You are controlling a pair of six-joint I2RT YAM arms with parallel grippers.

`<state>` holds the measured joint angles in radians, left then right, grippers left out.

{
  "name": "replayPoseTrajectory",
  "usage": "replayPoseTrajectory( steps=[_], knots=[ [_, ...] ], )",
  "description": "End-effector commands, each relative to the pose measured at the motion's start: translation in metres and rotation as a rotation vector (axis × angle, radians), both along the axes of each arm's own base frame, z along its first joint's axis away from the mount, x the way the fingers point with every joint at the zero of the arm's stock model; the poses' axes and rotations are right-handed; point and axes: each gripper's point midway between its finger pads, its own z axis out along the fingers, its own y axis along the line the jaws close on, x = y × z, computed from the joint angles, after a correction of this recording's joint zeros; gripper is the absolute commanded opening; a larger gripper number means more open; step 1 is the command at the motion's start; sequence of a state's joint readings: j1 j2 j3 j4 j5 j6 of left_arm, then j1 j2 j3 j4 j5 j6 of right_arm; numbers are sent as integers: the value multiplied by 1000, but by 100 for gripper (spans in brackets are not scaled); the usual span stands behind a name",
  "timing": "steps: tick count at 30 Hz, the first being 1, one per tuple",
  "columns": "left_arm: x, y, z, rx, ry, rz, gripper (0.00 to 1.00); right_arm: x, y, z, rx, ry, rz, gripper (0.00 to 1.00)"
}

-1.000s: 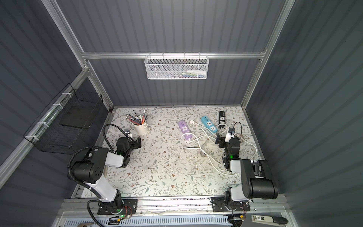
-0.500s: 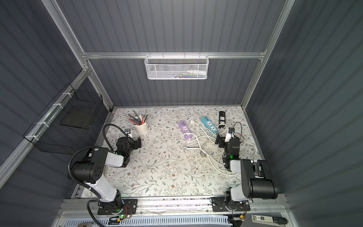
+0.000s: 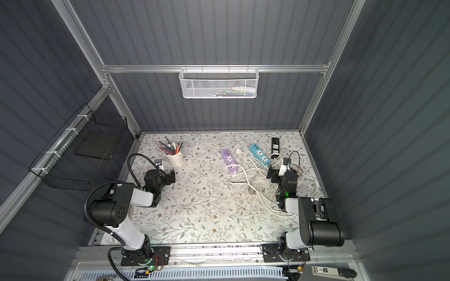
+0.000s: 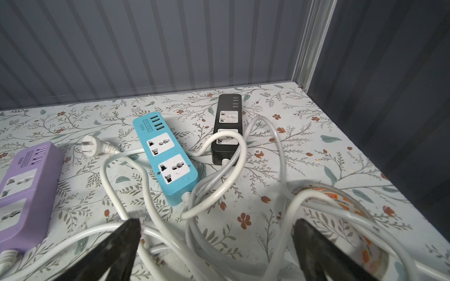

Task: Unwrap the cord wrapped around the power strip
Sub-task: Reset both arms

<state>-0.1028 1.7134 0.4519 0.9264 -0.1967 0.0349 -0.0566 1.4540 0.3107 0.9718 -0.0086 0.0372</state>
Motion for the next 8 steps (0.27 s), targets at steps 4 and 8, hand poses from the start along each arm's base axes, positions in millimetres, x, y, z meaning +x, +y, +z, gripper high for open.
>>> replayPoseTrajectory(
  steps=[4, 8],
  knots=[
    [3, -1, 3, 10, -7, -15, 100, 7, 2, 3, 19, -2, 29, 99],
    [3, -1, 3, 11, -7, -14, 100, 4, 2, 5, 14, -15, 28, 99]
  ],
)
